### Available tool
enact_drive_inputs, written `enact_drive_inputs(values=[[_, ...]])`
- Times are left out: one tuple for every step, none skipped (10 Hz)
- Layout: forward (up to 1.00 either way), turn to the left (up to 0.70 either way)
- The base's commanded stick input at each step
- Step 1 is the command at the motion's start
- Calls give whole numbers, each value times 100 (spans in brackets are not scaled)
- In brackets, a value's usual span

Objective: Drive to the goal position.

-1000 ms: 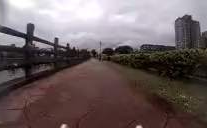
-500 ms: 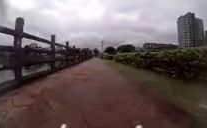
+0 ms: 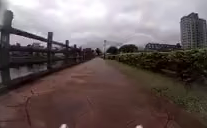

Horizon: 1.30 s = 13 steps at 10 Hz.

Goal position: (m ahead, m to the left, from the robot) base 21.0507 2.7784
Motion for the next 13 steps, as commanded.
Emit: enact_drive_inputs(values=[[85,1],[85,1],[85,1],[85,1],[85,1],[85,1],[85,1],[85,1],[85,1],[85,1],[85,1],[85,1],[85,1]])
